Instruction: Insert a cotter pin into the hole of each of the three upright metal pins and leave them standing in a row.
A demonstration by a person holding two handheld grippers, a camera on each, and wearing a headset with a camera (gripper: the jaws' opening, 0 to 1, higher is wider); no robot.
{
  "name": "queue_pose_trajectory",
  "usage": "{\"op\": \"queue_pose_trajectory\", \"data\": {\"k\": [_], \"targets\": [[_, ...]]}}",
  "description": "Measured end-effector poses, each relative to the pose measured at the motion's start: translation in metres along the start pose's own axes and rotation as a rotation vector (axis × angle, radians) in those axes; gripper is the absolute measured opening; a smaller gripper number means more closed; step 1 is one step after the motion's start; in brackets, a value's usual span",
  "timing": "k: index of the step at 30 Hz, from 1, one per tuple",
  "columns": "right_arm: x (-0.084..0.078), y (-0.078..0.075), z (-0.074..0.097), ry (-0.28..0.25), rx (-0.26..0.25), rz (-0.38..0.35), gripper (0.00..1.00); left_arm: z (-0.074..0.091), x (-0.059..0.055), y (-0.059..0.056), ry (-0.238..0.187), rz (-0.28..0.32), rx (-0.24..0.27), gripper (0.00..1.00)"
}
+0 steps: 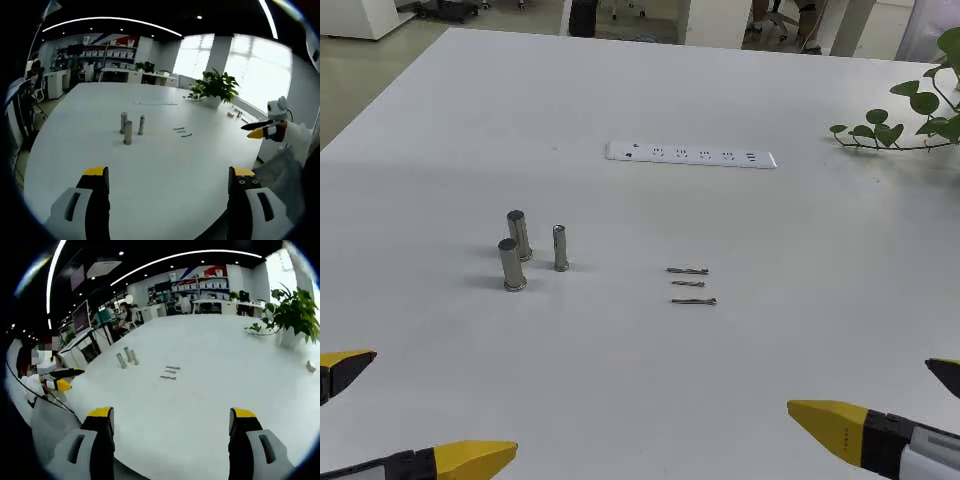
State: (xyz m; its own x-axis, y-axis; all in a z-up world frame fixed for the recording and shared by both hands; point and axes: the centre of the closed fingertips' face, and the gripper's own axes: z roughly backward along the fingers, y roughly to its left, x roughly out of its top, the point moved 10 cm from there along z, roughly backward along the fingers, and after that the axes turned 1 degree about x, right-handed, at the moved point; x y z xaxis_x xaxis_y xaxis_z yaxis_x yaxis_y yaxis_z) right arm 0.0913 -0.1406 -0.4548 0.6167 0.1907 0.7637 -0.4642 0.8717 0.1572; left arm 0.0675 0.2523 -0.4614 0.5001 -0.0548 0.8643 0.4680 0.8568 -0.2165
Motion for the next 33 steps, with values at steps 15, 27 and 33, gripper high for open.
{"op": "queue_pose_trajectory", "data": {"k": [15, 27, 33], "targets": [[0.005, 0.002, -0.005, 0.019, 0.016, 0.028, 0.91, -0.002, 0.002, 0.0, 0.018, 0.002, -0.003, 0.99], [0.007, 0.004, -0.007, 0.033, 0.006, 0.034, 0.9, -0.006, 0.005, 0.003, 0.018, -0.003, -0.005, 0.99], [0.007, 0.006, -0.005, 0.03, -0.005, 0.031, 0.9, -0.009, 0.001, 0.002, 0.03, -0.006, -0.022, 0.99]]}}
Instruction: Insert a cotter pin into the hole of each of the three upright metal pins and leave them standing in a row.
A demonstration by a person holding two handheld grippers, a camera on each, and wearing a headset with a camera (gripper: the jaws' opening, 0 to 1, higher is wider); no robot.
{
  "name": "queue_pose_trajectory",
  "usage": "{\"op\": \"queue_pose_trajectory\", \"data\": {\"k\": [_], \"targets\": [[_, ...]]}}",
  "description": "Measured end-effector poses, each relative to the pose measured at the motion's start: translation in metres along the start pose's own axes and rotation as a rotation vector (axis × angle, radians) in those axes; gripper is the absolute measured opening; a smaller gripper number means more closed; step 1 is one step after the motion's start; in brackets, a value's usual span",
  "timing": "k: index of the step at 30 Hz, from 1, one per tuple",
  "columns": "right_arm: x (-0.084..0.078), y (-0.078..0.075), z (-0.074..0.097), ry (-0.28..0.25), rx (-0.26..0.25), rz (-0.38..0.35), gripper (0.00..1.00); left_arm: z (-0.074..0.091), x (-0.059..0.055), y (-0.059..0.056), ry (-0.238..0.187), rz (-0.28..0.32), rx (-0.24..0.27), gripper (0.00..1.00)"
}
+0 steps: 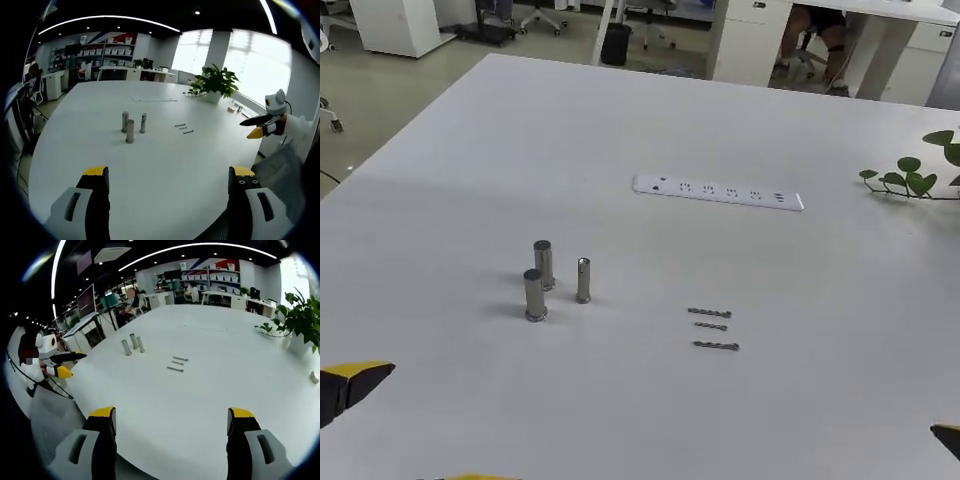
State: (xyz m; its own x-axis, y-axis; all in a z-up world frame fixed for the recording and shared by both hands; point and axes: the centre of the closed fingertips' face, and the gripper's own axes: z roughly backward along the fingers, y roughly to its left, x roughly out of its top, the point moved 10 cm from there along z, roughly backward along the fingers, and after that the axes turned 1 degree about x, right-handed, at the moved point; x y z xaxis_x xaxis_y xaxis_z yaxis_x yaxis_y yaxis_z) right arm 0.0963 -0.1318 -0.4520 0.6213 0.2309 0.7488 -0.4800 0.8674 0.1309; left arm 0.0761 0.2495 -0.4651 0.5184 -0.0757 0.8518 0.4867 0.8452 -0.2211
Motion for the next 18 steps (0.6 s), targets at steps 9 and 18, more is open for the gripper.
{"op": "queue_pose_trajectory", "data": {"k": [9, 18], "targets": [[-0.004, 0.0, 0.0, 0.002, -0.017, -0.006, 0.89, 0.0, -0.001, 0.001, 0.011, -0.007, -0.016, 0.99], [-0.006, 0.002, -0.005, 0.009, -0.024, -0.003, 0.89, 0.004, -0.011, 0.002, 0.041, -0.005, -0.02, 0.99]]}}
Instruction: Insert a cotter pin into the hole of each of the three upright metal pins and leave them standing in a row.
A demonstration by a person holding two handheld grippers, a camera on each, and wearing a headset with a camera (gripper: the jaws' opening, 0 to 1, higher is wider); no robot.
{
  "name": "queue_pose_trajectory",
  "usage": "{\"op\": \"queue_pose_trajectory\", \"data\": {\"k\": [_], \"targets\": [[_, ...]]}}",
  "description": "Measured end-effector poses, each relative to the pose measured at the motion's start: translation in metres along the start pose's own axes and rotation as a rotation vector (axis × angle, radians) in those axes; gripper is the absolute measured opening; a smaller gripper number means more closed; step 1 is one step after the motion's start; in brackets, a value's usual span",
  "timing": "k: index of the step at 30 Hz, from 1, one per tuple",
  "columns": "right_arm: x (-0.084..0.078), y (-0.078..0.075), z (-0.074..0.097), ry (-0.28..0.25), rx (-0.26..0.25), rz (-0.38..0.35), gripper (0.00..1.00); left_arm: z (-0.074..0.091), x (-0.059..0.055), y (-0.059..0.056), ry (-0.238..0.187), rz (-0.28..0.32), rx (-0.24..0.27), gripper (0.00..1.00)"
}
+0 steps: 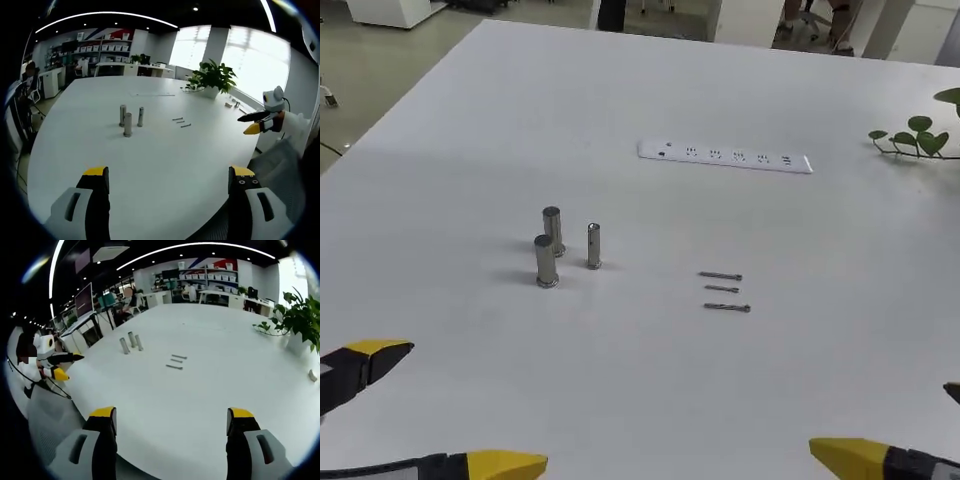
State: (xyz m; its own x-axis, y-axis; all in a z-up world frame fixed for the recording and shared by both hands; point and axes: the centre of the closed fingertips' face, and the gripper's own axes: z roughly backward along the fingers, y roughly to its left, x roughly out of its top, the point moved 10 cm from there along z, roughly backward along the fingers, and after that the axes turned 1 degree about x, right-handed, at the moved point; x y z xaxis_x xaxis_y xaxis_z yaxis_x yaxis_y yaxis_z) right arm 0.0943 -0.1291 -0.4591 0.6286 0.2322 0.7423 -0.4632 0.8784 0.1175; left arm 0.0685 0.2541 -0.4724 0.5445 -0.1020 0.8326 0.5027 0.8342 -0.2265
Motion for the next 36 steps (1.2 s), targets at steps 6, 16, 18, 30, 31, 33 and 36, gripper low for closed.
{"op": "queue_pose_trajectory", "data": {"k": [6, 16, 18, 30, 31, 33, 36], "targets": [[-0.002, 0.003, -0.003, 0.009, -0.002, -0.005, 0.9, 0.002, -0.003, 0.003, 0.014, 0.005, -0.005, 0.97], [-0.002, 0.003, -0.001, 0.023, -0.015, -0.001, 0.9, 0.003, -0.002, 0.009, 0.02, 0.018, -0.008, 0.97], [-0.002, 0.003, 0.0, 0.023, -0.018, -0.002, 0.9, 0.002, -0.002, 0.009, 0.019, 0.015, -0.009, 0.97], [-0.002, 0.006, -0.002, 0.009, -0.014, -0.022, 0.9, 0.003, 0.001, 0.012, 0.033, 0.006, -0.014, 0.97], [-0.002, 0.005, -0.002, 0.006, -0.012, -0.024, 0.9, 0.003, 0.001, 0.012, 0.032, 0.006, -0.014, 0.97], [-0.001, 0.005, -0.002, 0.0, -0.008, -0.032, 0.9, 0.004, 0.002, 0.013, 0.031, 0.006, -0.012, 0.97], [0.0, 0.005, -0.001, -0.015, -0.008, -0.038, 0.89, 0.005, 0.003, 0.016, 0.034, 0.001, -0.006, 0.97]]}}
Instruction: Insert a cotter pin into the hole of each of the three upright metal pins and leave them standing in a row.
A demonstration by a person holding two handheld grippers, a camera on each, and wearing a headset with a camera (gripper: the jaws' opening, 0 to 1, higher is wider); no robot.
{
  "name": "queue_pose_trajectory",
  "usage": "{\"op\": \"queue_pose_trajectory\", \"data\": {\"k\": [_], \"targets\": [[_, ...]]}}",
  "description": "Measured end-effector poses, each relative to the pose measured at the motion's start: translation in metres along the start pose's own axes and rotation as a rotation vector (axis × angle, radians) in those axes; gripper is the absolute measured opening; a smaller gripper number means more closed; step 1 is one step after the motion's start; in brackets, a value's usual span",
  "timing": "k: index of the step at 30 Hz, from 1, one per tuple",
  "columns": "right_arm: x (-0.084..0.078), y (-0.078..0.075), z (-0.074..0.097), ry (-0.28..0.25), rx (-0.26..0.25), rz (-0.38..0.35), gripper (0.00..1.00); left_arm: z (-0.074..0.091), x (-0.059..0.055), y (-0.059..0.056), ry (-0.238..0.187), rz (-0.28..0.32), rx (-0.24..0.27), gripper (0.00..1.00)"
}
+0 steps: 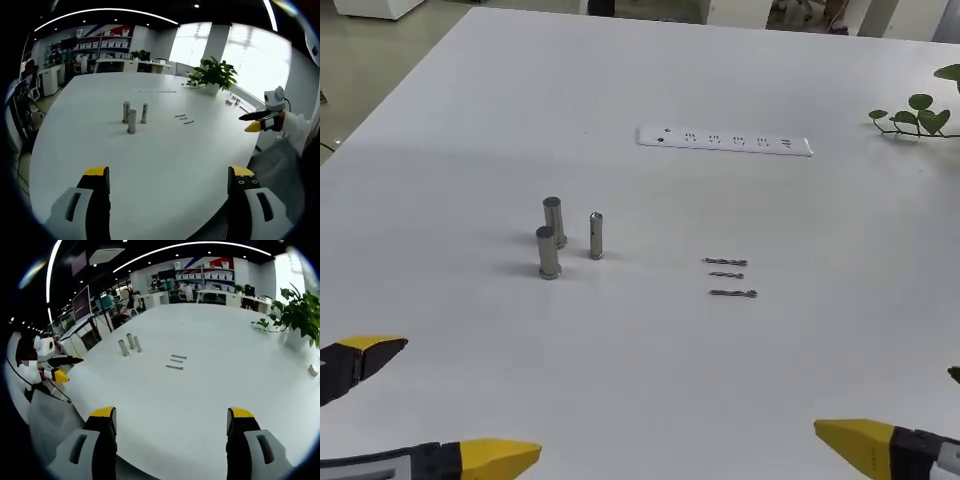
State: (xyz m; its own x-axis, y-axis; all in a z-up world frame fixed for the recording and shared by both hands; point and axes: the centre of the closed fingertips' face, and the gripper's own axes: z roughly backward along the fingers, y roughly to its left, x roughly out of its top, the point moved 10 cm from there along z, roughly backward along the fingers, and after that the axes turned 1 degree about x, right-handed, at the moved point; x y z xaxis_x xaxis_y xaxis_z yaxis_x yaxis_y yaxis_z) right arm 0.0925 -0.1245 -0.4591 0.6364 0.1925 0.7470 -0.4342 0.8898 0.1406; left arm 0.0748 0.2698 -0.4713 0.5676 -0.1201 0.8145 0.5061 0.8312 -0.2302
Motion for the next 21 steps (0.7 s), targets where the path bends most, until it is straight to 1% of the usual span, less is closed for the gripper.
{"op": "queue_pose_trajectory", "data": {"k": [4, 8, 9, 12, 15, 21], "targets": [[0.002, -0.004, 0.002, -0.012, -0.015, 0.004, 0.89, 0.001, 0.002, 0.005, 0.009, -0.028, 0.007, 0.97], [0.001, -0.01, 0.004, -0.026, -0.053, -0.024, 0.9, 0.002, 0.006, 0.008, 0.01, -0.032, 0.01, 0.97], [0.002, -0.011, 0.004, -0.029, -0.056, -0.026, 0.9, 0.001, 0.007, 0.008, 0.01, -0.032, 0.01, 0.97], [0.001, -0.011, 0.005, -0.039, -0.06, -0.035, 0.9, 0.001, 0.011, 0.01, 0.003, -0.045, 0.011, 0.96], [-0.001, -0.011, 0.005, -0.046, -0.059, -0.042, 0.9, 0.0, 0.016, 0.013, -0.017, -0.048, 0.018, 0.96], [-0.005, -0.011, 0.005, -0.046, -0.054, -0.054, 0.9, -0.004, 0.026, 0.021, -0.019, -0.07, 0.026, 0.96]]}}
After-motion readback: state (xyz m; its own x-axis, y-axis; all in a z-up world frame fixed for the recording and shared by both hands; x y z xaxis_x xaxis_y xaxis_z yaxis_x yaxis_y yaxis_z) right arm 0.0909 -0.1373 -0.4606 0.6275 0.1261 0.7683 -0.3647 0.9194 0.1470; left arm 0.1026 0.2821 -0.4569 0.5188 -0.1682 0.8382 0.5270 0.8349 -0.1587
